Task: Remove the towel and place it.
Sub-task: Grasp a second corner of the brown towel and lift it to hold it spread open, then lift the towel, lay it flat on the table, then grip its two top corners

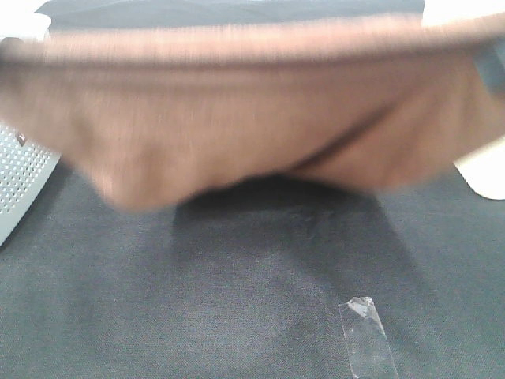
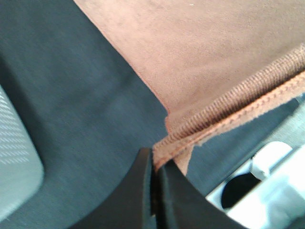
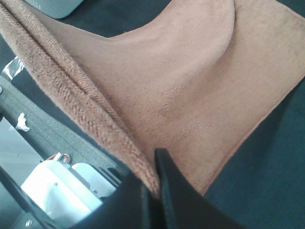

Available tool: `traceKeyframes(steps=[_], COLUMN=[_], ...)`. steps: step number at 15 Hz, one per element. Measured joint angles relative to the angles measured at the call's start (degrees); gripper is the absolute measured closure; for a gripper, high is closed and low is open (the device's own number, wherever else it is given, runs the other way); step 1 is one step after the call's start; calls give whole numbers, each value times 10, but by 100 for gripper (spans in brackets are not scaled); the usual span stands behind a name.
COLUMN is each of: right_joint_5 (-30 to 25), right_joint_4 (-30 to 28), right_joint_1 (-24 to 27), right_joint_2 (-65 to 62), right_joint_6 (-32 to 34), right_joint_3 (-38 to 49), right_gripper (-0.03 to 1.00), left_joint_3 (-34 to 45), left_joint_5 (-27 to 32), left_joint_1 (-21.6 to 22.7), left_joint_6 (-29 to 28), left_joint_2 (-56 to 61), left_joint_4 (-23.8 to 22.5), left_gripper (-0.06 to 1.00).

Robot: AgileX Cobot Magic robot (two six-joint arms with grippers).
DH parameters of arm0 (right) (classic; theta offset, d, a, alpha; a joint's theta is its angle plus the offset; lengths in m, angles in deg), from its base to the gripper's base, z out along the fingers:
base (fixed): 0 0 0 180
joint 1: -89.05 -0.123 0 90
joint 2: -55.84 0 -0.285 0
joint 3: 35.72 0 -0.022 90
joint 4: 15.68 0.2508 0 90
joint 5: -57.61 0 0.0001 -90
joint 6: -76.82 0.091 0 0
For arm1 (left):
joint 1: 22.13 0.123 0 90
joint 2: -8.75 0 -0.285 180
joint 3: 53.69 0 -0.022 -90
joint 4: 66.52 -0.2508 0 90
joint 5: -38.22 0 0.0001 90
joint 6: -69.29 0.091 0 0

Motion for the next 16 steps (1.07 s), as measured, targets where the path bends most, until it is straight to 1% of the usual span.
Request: traceKeyframes(steps=[3, 5, 8, 11, 16], right_joint_5=[1, 1, 2, 2, 5], right_joint_4=[-1, -14, -15, -15, -10], right_joint_1=[0, 0, 0, 0, 0], right_joint_2=[-33, -34, -7, 40, 113], right_joint_6=[0, 1, 1, 1, 11], right_joint_3=[74, 116, 164, 177, 180], right_gripper=[97, 97, 97, 97, 97], left_joint_3=[84, 140, 215, 244, 247], left_joint_5=[-2, -5, -14, -17, -15], left_joint_1=[0, 0, 0, 1, 3], left_joint_6=[13, 26, 38, 45, 52], left_joint_2=[6, 6, 5, -27, -122], left_joint_4=[40, 64, 81, 95, 102], left_gripper=[94, 94, 94, 94, 94])
